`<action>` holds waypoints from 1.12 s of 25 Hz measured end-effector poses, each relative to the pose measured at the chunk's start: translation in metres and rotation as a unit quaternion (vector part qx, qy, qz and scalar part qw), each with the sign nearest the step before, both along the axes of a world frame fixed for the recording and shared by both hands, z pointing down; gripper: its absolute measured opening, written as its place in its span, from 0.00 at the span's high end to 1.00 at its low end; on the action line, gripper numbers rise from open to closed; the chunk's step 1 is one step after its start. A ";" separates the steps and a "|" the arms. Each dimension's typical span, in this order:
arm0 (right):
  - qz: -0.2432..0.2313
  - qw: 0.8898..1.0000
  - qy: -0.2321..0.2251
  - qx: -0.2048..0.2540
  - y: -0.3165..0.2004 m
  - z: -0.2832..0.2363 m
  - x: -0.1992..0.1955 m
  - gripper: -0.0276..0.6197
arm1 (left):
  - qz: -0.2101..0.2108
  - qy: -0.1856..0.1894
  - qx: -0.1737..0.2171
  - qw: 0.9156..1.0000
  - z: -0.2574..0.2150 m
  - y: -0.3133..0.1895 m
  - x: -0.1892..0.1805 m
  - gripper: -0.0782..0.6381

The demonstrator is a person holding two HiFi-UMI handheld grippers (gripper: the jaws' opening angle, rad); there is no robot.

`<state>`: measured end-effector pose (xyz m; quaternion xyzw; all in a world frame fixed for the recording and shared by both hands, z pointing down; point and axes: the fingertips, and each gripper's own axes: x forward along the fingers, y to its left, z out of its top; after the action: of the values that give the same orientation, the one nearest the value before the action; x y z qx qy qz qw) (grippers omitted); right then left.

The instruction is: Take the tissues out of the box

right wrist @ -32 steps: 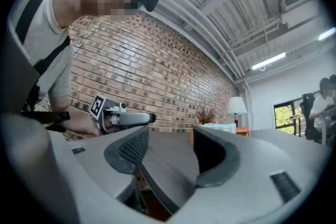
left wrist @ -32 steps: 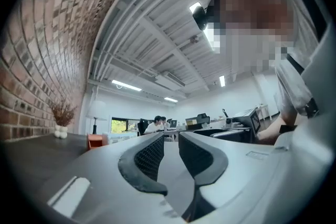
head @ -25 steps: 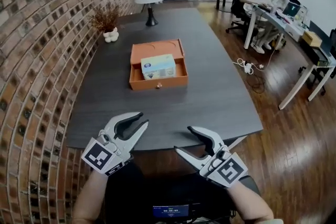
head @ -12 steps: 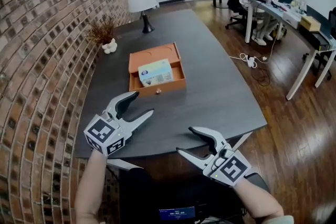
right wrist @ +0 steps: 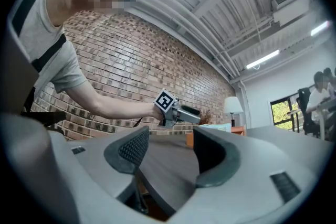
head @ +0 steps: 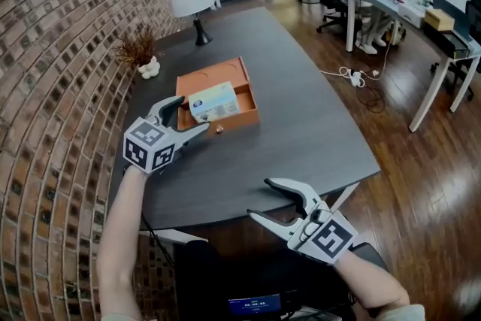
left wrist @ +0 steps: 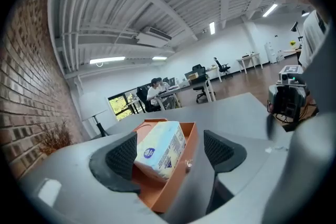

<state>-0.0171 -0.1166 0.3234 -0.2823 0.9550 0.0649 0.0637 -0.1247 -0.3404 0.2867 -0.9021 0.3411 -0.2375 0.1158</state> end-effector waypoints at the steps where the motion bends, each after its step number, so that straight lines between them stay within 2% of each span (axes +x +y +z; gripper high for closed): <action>1: -0.001 1.000 0.000 0.001 0.000 0.000 0.000 0.55 | 0.002 -0.012 -0.006 1.000 0.004 -0.007 0.001 0.33; 7: 0.000 1.000 0.003 -0.005 0.000 0.002 0.002 0.55 | 0.026 -0.080 -0.023 0.996 0.015 -0.042 0.019 0.27; 13: 0.001 1.000 -0.002 -0.008 -0.002 0.001 0.003 0.55 | 0.039 -0.140 -0.043 0.988 0.028 -0.072 0.026 0.27; 19: -0.003 1.000 -0.004 -0.010 -0.001 0.001 0.003 0.55 | 0.049 -0.153 -0.110 0.981 0.049 -0.085 0.024 0.21; 24: -0.004 1.000 -0.004 -0.008 -0.001 0.001 0.002 0.55 | 0.045 -0.172 -0.130 0.975 0.068 -0.097 0.020 0.21; 28: -0.003 1.000 -0.009 -0.015 -0.002 0.000 0.004 0.55 | 0.054 -0.166 -0.145 0.974 0.074 -0.098 0.021 0.22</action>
<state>-0.0135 -0.1185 0.3238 -0.2809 0.9561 0.0474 0.0684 -0.1040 -0.4387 0.3604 -0.8745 0.2300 -0.4241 0.0511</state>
